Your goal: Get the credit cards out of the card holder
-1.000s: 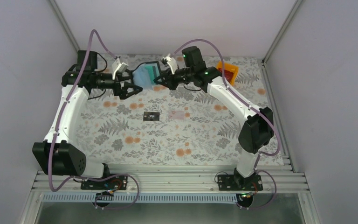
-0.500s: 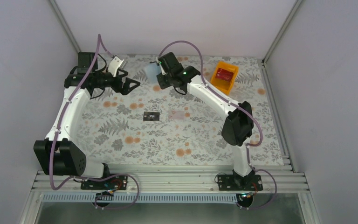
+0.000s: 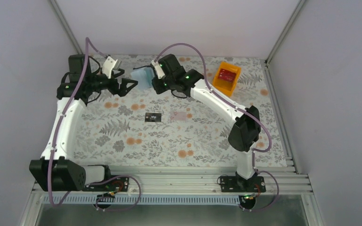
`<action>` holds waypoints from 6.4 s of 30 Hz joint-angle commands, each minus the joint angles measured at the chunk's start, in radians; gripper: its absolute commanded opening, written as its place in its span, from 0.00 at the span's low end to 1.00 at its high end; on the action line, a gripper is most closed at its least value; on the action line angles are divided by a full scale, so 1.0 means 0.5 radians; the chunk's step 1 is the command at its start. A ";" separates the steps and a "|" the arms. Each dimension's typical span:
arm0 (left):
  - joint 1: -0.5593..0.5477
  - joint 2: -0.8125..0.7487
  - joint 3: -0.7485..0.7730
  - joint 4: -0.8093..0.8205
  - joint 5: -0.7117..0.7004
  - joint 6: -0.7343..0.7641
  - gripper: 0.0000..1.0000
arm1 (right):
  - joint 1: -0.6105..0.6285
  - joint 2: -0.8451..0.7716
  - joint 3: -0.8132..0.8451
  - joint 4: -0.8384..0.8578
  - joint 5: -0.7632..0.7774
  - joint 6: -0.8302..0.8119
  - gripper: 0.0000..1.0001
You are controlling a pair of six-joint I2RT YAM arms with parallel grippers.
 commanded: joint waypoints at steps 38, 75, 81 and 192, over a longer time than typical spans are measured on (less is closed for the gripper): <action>0.108 -0.075 -0.480 0.560 0.870 -0.567 0.47 | -0.066 -0.410 -0.311 0.297 -1.288 -0.288 0.04; -0.165 0.159 0.151 -0.430 1.316 0.383 0.02 | -0.148 -0.459 -0.215 0.409 -1.484 -0.529 0.08; -0.131 0.134 0.103 -0.367 1.202 0.333 0.02 | -0.183 -0.452 -0.104 0.345 -1.528 -0.566 0.11; -0.072 0.107 0.093 -0.421 1.405 0.512 0.03 | -0.371 -0.663 -0.539 0.504 -1.888 -0.623 0.04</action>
